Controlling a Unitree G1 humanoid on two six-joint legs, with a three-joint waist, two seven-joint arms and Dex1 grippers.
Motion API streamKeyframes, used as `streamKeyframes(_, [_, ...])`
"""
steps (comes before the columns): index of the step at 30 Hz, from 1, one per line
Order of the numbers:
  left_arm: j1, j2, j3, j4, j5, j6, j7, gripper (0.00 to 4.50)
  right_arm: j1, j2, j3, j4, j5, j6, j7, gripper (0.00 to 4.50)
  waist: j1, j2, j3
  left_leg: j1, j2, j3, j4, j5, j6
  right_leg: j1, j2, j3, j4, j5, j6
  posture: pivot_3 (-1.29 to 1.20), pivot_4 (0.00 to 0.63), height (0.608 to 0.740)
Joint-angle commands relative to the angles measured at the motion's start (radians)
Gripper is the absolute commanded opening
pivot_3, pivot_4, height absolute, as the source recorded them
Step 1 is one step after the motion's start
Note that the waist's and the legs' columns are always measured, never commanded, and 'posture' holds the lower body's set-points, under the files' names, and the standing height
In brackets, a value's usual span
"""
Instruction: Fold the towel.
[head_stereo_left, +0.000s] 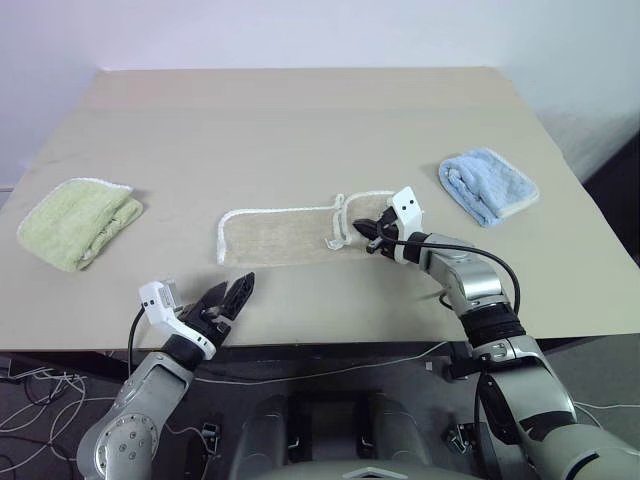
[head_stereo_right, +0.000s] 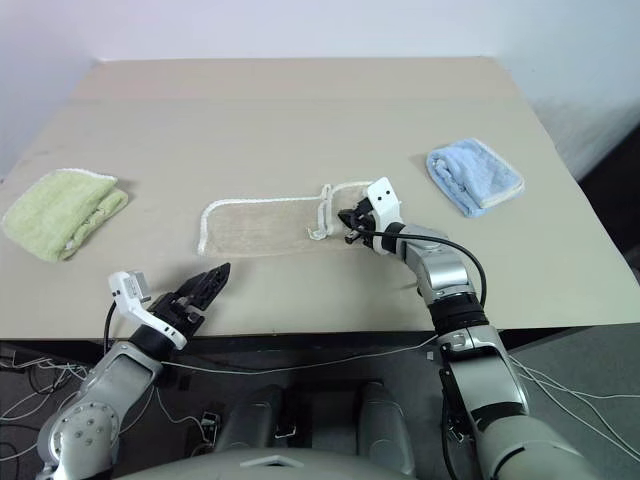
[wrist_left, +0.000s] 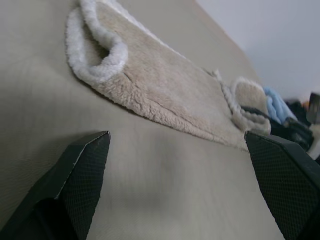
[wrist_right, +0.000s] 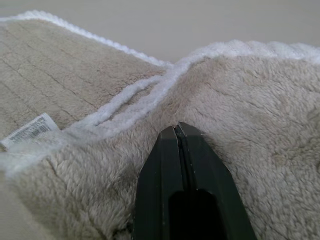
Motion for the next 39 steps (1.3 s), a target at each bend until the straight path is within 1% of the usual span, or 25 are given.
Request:
streamKeyframes(1, [-0.015,-0.03,0.021,-0.011,-0.099,0.028,0.092,4.5,-0.006,-0.014,-0.049,-0.117,0.043,-0.002,0.028,0.03,0.0,0.0,0.0,0.0,0.0,0.0,0.0,0.0,0.0,0.0,0.0,0.0,0.0,0.0,0.0,0.0,0.15,0.74])
streamKeyframes(4, [-0.065,-0.06,0.044,0.024,-0.202,0.036,0.175,4.5,-0.012,-0.032,-0.088,-0.192,0.077,0.011,0.037,0.03,0.006,0.001,0.0,0.0,-0.001,0.0,0.0,0.0,0.0,0.0,-0.002,0.0,0.0,0.0,0.0,0.0,0.15,0.74])
streamKeyframes(6, [-0.092,-0.064,0.045,0.046,-0.238,0.049,0.215,4.5,-0.014,-0.038,-0.107,-0.231,0.094,0.023,0.038,0.03,0.005,0.0,0.0,0.0,-0.001,-0.001,0.0,0.0,0.0,0.0,-0.003,0.0,0.0,0.0,0.0,0.0,0.15,0.74])
streamKeyframes(13, [-0.215,-0.071,0.031,0.165,-0.291,0.081,0.32,4.5,-0.014,-0.056,-0.16,-0.342,0.152,0.064,0.028,0.03,0.009,0.001,0.0,0.001,-0.002,-0.002,0.0,0.0,0.0,0.002,-0.003,-0.001,0.0,0.0,0.0,0.0,0.15,0.74])
streamKeyframes(19, [-0.298,-0.079,0.049,0.265,-0.317,0.08,0.351,4.5,0.018,-0.059,-0.165,-0.383,0.153,0.077,0.005,0.03,0.03,0.002,-0.001,0.002,-0.003,-0.002,0.0,0.0,0.0,0.003,-0.003,-0.001,0.0,-0.001,-0.003,0.0,0.15,0.74])
streamKeyframes(22, [-0.317,-0.085,0.061,0.282,-0.335,0.07,0.353,3.94,0.034,-0.061,-0.167,-0.406,0.154,0.086,-0.008,0.0,0.03,0.002,-0.001,0.002,-0.003,-0.002,0.001,0.0,0.0,0.004,-0.003,-0.002,0.0,-0.001,-0.003,0.0,0.15,0.74])
streamKeyframes(29, [-0.354,-0.094,0.072,0.304,-0.323,0.045,0.323,1.46,0.053,-0.064,-0.164,-0.428,0.149,0.086,-0.028,0.0,0.026,0.002,-0.001,0.001,-0.003,-0.002,0.0,0.0,0.001,0.003,-0.003,-0.002,0.0,-0.001,-0.002,0.0,0.15,0.74])
streamKeyframes(30, [-0.356,-0.094,0.074,0.305,-0.321,0.042,0.319,1.17,0.054,-0.065,-0.164,-0.429,0.149,0.086,-0.029,0.0,0.027,0.002,-0.001,0.001,-0.003,-0.002,0.0,0.0,0.0,0.003,-0.003,-0.002,-0.001,-0.001,-0.002,0.0,0.15,0.74])
streamKeyframes(33, [-0.365,-0.094,0.097,0.304,-0.327,0.023,0.313,0.1,0.065,-0.067,-0.163,-0.436,0.147,0.085,-0.033,0.0,0.027,0.002,-0.001,0.002,-0.003,-0.002,0.0,0.0,0.0,0.003,-0.003,-0.002,-0.001,-0.001,-0.002,0.0,0.15,0.74])
streamKeyframes(34, [-0.368,-0.09,0.105,0.304,-0.329,0.016,0.314,0.02,0.068,-0.067,-0.162,-0.438,0.146,0.084,-0.034,0.0,0.026,0.002,-0.001,0.002,-0.003,-0.002,0.0,0.0,0.0,0.003,-0.003,-0.002,-0.001,-0.001,-0.003,0.0,0.15,0.74])
streamKeyframes(36, [-0.376,-0.076,0.116,0.307,-0.323,0.012,0.316,0.02,0.072,-0.066,-0.161,-0.442,0.145,0.083,-0.036,0.0,0.024,0.002,-0.001,0.002,-0.002,-0.002,0.0,0.0,0.0,0.003,-0.002,-0.002,-0.001,-0.001,-0.003,0.0,0.15,0.74])
streamKeyframes(39, [-0.388,-0.021,0.126,0.296,-0.294,0.011,0.301,0.02,0.073,-0.067,-0.161,-0.443,0.145,0.081,-0.038,0.0,0.02,0.002,-0.001,0.001,-0.002,-0.002,0.0,0.0,0.0,0.002,-0.002,-0.002,-0.001,-0.001,-0.002,0.0,0.15,0.74])
